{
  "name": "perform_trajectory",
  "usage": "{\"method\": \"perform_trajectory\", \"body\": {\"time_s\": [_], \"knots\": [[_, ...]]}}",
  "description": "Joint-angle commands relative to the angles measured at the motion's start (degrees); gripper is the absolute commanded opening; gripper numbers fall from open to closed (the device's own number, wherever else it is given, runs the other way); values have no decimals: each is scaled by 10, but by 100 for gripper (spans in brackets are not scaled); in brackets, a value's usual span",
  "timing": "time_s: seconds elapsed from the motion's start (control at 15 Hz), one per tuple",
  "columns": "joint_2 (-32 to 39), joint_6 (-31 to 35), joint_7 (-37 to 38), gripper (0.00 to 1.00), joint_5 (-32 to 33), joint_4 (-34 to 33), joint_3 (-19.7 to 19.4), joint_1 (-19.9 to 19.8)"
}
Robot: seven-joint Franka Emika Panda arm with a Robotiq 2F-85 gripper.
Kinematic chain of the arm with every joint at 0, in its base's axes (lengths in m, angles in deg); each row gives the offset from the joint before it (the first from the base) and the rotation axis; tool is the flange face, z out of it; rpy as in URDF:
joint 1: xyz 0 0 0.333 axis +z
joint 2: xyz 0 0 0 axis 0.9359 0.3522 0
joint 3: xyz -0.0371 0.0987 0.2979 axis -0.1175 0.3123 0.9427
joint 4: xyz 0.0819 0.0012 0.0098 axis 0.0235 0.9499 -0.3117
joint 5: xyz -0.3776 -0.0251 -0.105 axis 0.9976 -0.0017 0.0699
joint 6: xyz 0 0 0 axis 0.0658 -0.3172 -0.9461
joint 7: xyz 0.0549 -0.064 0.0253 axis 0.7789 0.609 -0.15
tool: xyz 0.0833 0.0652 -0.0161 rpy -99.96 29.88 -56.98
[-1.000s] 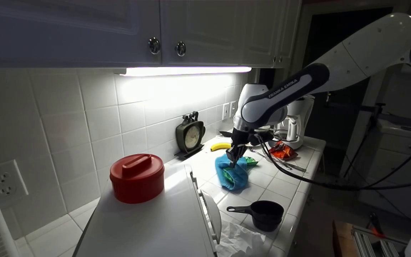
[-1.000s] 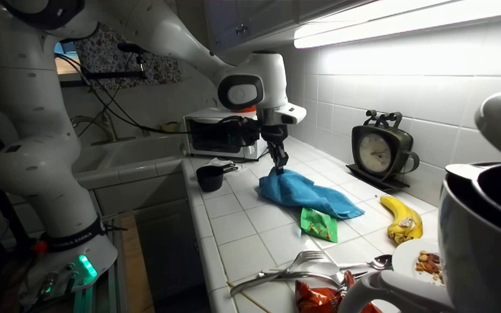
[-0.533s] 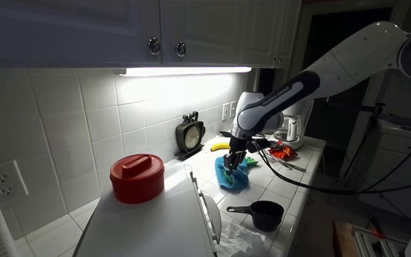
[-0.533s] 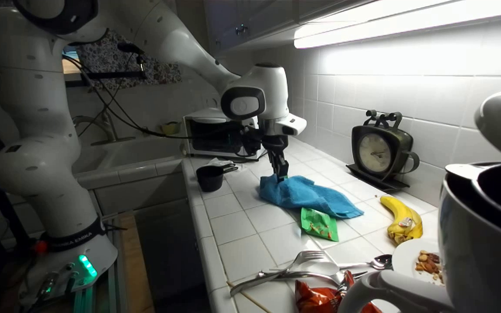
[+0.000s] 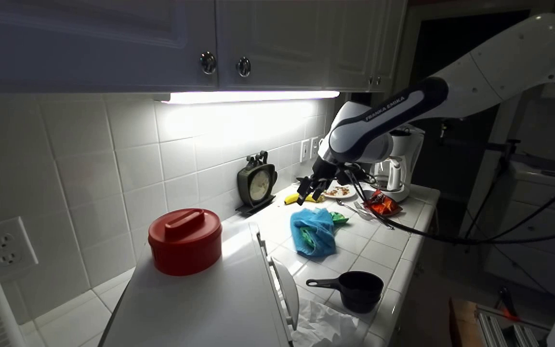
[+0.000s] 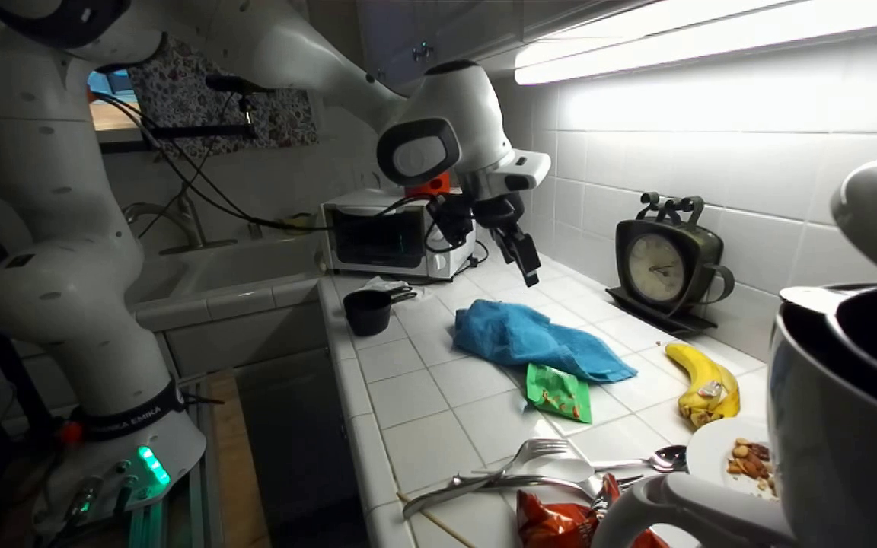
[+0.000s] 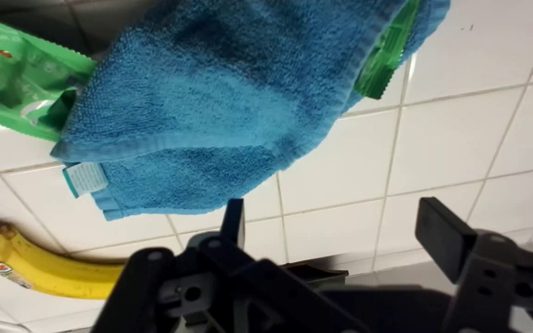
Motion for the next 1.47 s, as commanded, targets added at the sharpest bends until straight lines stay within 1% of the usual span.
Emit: {"method": "perform_trajectory", "body": {"time_s": [0.0, 0.13, 0.27, 0.53, 0.8, 1.13, 1.4], "knots": [[-6, 6, -28, 100, 15, 0, -16, -9], [7, -8, -61, 100, 12, -9, -24, -17], [21, -28, -122, 100, 3, -22, -28, -29], [48, -49, -201, 100, 16, -39, -35, -55], [80, -26, -261, 100, 4, -54, -32, -81], [118, -2, -335, 100, -39, -73, -8, -116], [146, 26, -346, 100, -79, -90, 13, -142]]}}
